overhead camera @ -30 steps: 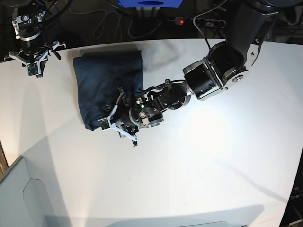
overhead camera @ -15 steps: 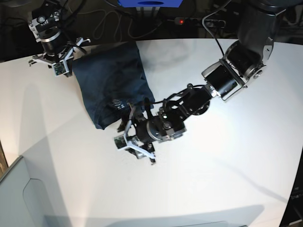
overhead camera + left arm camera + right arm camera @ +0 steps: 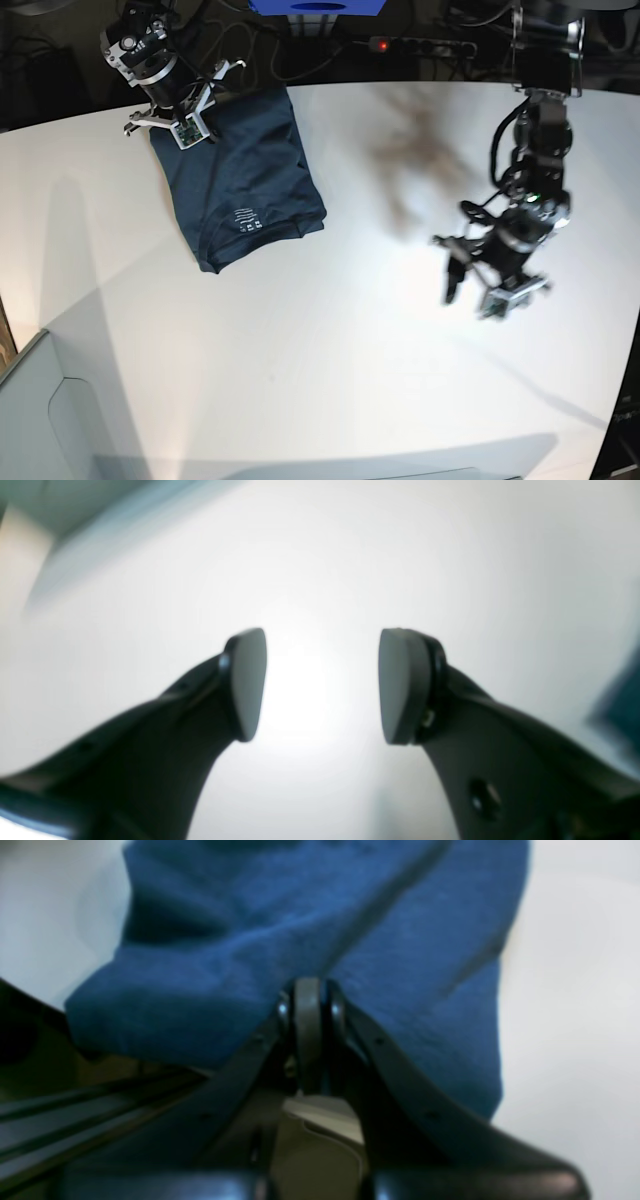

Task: Fold the T-shirt properly
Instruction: 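Release the bundle and pull the left gripper away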

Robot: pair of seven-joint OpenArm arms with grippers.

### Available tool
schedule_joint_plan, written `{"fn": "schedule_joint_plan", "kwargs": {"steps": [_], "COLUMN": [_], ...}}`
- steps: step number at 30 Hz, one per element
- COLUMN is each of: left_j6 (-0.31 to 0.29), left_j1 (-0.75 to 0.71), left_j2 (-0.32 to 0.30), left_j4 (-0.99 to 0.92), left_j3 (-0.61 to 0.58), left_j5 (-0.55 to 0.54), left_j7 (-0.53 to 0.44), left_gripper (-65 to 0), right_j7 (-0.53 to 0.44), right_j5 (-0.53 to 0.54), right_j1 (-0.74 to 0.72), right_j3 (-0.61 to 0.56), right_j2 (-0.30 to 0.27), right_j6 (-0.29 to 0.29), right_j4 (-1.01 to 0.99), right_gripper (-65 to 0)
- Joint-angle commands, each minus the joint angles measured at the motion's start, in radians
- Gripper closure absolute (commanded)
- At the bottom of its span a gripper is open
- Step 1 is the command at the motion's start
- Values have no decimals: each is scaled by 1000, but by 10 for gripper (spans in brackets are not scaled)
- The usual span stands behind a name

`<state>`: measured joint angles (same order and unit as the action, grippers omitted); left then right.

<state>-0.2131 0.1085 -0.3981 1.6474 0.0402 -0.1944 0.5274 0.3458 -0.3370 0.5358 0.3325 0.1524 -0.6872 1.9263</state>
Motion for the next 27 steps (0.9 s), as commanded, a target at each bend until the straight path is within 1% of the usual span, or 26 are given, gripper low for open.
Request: {"fn": "schedule_joint_plan", "kwargs": {"steps": [1,2,4,7,11,16,22,27], "left_j6": [-3,-4,-4,-6,-6,-6,-6,-6], "left_j1": [-10,-43,-88,-125,-160,-188,-229,-281], "left_j2": [6,20,34,37,34,32,31,38], "left_j4": [23,23,15,6,10,21,23,84], "left_j3": [57,123,211,277,292,292,295,343], "left_j5": [-9,-10,-10,-10,-10,-10,-10,-10], "left_j7": [-28,-29,-31,-29,-31,-28,-26,-25], "left_gripper": [-341,-341,-341,-341,-341,-341,-341,-340], "right_j7": [-21,-21,-21,-21,-21,-21,-21,-23], "right_j5": [14,14,14,16,16,16,16,16], "right_j1": [0,-1,-6,-4,16,16,0,27], "right_j3": [-2,-2,-2,-16,-72,-115,-114,-112], "right_j2": [2,2,2,2,2,2,2,-1], "right_j6": [-11,-11,-11,-11,-11,-11,-11,-11], "right_j4": [5,-9,-34,-54,-55,-57,-63,54], "right_gripper": [0,0,0,0,0,0,0,0]}}
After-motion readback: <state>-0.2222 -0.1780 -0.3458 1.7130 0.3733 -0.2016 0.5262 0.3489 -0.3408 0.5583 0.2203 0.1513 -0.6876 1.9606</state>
